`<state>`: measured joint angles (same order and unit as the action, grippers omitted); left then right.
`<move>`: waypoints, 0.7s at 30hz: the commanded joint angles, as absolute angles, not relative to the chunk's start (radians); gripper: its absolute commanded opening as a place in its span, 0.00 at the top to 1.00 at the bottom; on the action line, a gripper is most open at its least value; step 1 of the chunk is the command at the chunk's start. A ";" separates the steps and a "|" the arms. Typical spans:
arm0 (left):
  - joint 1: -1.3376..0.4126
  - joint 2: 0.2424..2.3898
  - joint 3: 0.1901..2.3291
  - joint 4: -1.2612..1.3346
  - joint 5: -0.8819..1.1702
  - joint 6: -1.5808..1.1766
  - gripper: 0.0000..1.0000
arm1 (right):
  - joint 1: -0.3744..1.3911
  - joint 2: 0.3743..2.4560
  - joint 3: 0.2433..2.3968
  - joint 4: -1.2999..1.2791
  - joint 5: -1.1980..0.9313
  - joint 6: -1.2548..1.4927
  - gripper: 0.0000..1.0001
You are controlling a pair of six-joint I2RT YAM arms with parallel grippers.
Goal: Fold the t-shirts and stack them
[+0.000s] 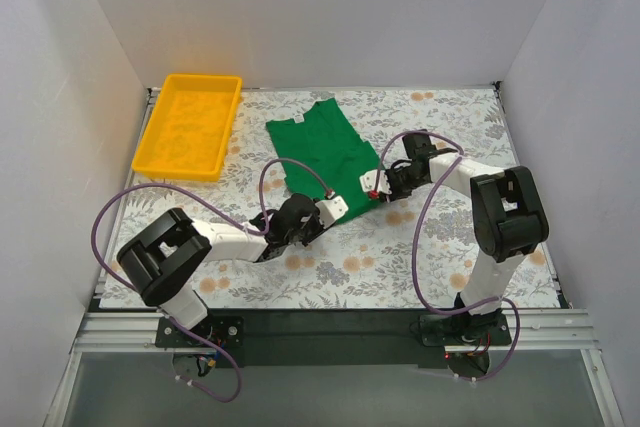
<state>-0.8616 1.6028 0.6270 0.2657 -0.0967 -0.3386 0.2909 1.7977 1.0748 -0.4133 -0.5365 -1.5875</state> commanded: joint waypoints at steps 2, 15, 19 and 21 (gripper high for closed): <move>-0.864 1.565 0.565 0.232 -0.025 -0.296 0.75 | 0.298 1.829 1.059 -0.403 -0.486 -1.584 0.69; -1.067 1.401 0.557 0.095 0.204 -0.412 1.00 | 0.296 1.418 0.789 -0.802 -0.463 -1.713 0.99; -1.277 1.376 0.598 0.006 0.189 -0.530 1.00 | 0.298 1.136 0.622 -0.943 -0.459 -1.718 0.99; -1.346 1.368 0.603 -0.020 0.170 -0.624 1.00 | 0.296 1.036 0.583 -0.988 -0.462 -1.715 0.99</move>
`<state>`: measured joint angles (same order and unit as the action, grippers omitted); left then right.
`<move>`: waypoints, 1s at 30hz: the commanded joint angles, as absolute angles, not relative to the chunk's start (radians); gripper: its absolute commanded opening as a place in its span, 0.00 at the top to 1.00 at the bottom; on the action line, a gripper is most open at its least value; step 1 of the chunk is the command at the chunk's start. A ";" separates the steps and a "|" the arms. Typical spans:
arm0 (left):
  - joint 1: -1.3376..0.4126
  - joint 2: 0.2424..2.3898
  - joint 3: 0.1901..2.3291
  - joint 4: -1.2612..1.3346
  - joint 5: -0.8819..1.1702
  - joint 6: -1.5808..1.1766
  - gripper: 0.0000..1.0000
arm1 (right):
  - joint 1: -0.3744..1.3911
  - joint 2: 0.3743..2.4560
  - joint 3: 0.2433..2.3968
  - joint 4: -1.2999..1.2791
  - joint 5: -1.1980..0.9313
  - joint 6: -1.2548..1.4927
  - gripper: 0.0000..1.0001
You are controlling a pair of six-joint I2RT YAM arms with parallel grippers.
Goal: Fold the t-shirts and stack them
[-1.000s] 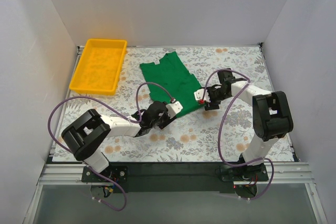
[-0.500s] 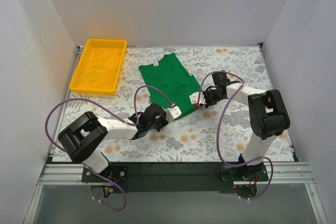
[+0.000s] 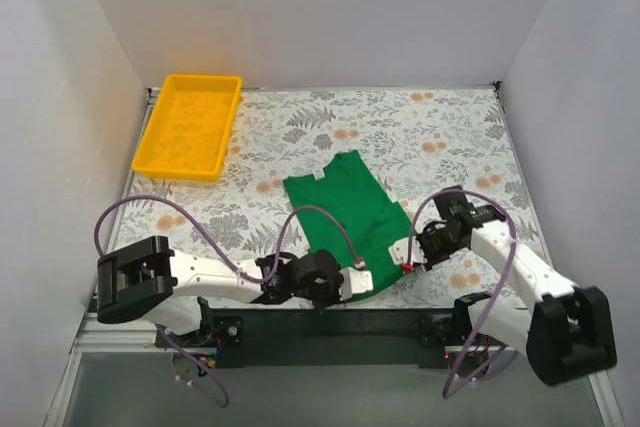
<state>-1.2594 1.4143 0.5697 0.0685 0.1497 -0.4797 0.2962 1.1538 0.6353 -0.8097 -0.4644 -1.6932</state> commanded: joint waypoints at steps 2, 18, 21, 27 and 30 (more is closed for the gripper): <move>-1.434 1.367 0.598 -0.020 0.138 -0.682 1.00 | 0.296 0.922 0.552 -1.072 -0.482 -1.707 0.99; -1.442 0.988 0.529 -0.074 -0.204 -0.765 1.00 | 0.305 1.149 1.035 -1.135 -0.710 -1.683 0.99; -1.291 0.915 0.520 -0.075 -0.134 -0.759 1.00 | 0.327 1.311 1.158 -1.120 -0.761 -1.638 0.99; -1.005 0.923 0.512 -0.019 -0.002 -0.716 1.00 | 0.409 1.603 1.416 -1.006 -0.776 -1.471 0.99; -0.879 0.981 0.506 0.042 0.072 -0.701 1.00 | 0.417 1.721 1.531 -0.963 -0.764 -1.384 0.99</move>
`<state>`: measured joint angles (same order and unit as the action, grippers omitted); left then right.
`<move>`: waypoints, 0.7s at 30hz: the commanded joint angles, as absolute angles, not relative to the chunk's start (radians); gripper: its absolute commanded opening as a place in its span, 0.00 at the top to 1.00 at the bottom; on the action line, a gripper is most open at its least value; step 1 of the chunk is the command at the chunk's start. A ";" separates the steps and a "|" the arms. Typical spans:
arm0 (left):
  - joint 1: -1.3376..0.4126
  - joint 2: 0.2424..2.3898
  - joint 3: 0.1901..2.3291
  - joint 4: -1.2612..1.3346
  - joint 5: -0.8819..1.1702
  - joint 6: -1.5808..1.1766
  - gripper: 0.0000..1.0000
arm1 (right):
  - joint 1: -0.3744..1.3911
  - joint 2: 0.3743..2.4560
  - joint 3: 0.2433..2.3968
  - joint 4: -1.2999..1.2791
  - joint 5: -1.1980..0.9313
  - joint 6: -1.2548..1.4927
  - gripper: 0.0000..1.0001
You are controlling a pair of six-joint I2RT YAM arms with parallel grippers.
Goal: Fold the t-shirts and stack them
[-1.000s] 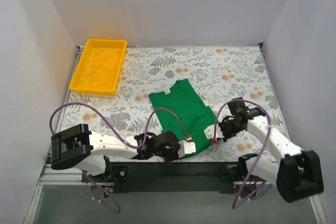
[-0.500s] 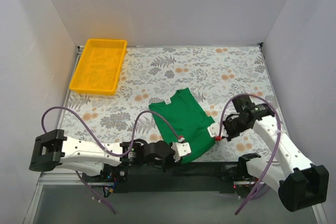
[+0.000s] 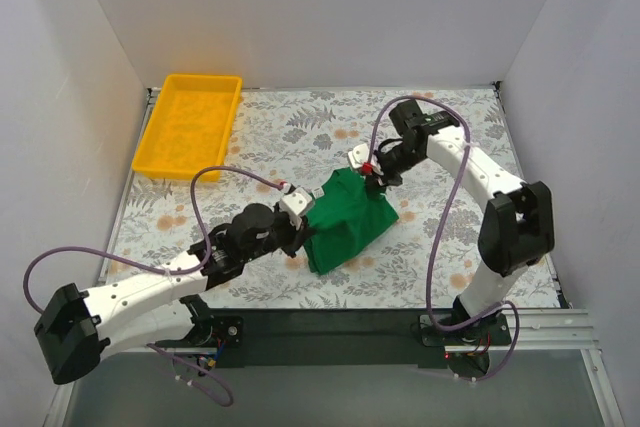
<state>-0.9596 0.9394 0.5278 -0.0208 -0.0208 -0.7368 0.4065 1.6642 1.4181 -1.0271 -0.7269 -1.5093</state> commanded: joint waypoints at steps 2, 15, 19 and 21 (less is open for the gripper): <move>-0.784 1.014 0.496 0.078 0.124 -0.703 1.00 | 0.419 1.791 1.595 -0.951 -0.749 -1.353 0.99; -0.568 1.192 0.503 0.190 0.253 -0.767 1.00 | 0.426 1.996 1.724 -0.858 -0.703 -1.157 0.99; -0.528 1.244 0.528 0.207 0.245 -0.787 1.00 | 0.431 2.032 1.747 -0.833 -0.690 -1.105 0.99; -0.520 1.290 0.544 0.209 0.241 -0.787 1.00 | 0.436 2.042 1.756 -0.816 -0.678 -1.078 0.99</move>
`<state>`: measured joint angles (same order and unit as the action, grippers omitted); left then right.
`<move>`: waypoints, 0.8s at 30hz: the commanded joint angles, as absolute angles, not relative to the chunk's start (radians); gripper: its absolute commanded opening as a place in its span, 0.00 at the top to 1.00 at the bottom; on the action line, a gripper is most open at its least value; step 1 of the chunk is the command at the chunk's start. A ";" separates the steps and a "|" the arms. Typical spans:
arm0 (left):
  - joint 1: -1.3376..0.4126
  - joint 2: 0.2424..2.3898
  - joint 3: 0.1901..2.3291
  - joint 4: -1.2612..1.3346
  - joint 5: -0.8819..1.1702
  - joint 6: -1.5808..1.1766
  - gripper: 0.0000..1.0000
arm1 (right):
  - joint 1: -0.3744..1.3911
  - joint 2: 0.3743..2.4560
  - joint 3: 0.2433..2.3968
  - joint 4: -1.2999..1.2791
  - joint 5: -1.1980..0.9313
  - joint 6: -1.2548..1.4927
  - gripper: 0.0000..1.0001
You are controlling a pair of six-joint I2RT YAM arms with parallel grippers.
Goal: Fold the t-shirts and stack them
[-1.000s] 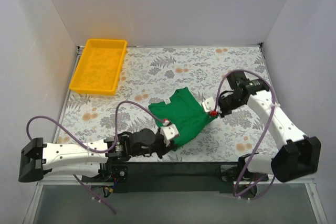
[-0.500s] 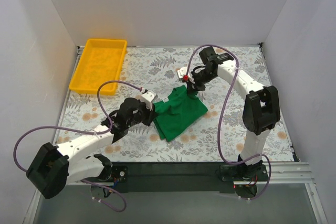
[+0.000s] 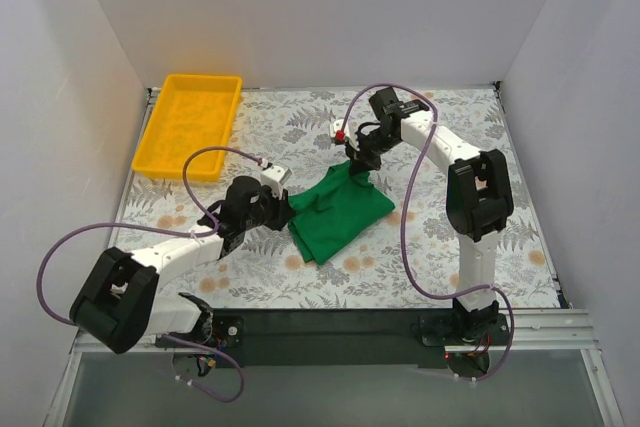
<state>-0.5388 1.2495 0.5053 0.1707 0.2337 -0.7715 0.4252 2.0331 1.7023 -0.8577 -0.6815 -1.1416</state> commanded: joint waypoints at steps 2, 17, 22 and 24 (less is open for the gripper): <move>-0.506 1.340 0.575 0.204 0.232 -0.790 1.00 | 0.436 2.051 1.758 -0.798 -0.664 -1.054 0.99; -0.403 1.350 0.797 0.006 -0.185 -1.107 0.12 | 0.430 2.010 1.671 -0.310 -0.253 -0.253 0.31; -0.399 1.235 0.741 -0.046 0.259 -1.147 0.41 | 0.305 1.896 1.510 -0.385 -0.646 -0.314 0.54; -0.400 1.213 0.703 -0.006 0.375 -1.189 0.58 | 0.275 1.879 1.431 -0.449 -0.848 -0.383 0.64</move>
<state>-0.3950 1.2564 0.7582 0.0040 0.1040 -1.1198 0.3298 1.9450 1.4971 -0.3759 -0.5514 -0.3527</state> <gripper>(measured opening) 0.459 0.380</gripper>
